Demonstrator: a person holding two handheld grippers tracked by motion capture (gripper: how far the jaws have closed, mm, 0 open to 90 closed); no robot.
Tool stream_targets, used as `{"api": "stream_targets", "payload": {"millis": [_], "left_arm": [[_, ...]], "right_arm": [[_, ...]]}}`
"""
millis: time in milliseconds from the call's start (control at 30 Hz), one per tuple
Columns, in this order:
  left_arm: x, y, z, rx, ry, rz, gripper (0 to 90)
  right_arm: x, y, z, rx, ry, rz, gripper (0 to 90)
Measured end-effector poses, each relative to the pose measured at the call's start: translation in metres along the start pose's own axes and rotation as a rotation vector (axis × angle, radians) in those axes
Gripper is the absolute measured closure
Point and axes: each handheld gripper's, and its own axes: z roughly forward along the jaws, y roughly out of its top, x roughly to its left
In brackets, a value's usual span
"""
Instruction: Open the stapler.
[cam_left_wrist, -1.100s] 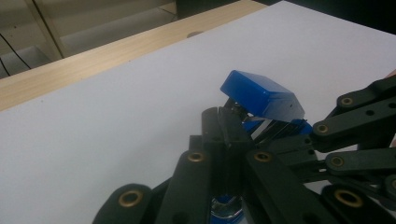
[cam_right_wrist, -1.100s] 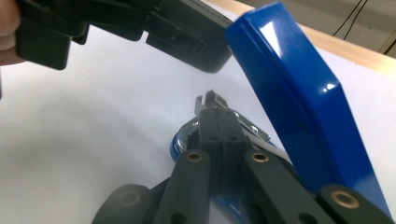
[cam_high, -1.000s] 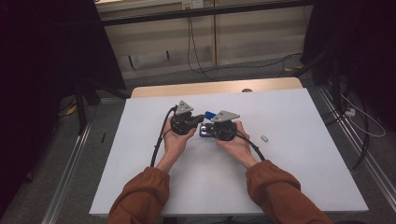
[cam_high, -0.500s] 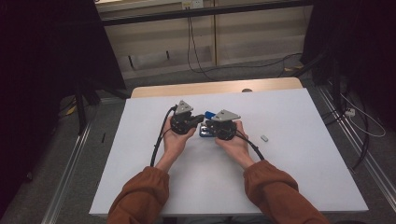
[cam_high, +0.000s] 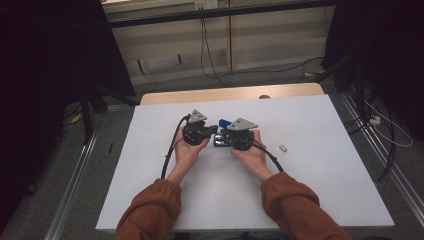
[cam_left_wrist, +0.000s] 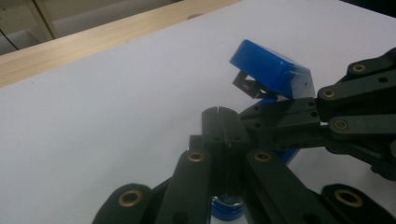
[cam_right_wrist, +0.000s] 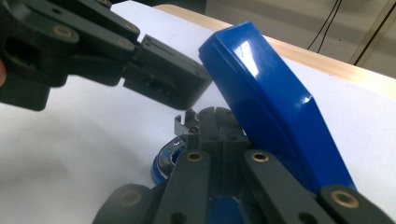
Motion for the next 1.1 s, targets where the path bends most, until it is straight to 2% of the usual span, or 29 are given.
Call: {"api": "stream_targets", "payload": {"millis": [267,367,500,533,667,767,1100], "left_arm": [[0.0001,-0.0025,0.0038,0.019,-0.008,0.008,90.0],[0.0018,-0.0046,0.0051,0.017,-0.019,-0.002,90.0],[0.0008,-0.0041,0.0057,0.021,-0.009,-0.006,90.0],[0.0007,-0.0038,0.0056,0.025,-0.007,0.005,90.0],[0.0008,-0.0053,0.0058,0.018,-0.015,0.014,90.0],[-0.0002,-0.0054,0.0059,0.019,-0.004,0.020,90.0],[0.0001,-0.0068,0.0061,0.011,-0.009,0.010,90.0]], "right_arm": [[-0.0007,0.0008,-0.0012,-0.003,-0.003,-0.002,90.0],[-0.0006,0.0008,-0.0013,-0.002,-0.003,-0.003,90.0],[-0.0007,0.0009,-0.0014,-0.003,-0.004,-0.007,90.0],[-0.0006,0.0010,-0.0013,-0.003,-0.005,-0.008,90.0],[-0.0005,0.0016,-0.0027,-0.001,-0.004,-0.009,90.0],[-0.0004,0.0025,-0.0035,-0.008,-0.015,-0.011,90.0],[0.0004,0.0033,-0.0041,-0.011,-0.020,-0.016,90.0]]}}
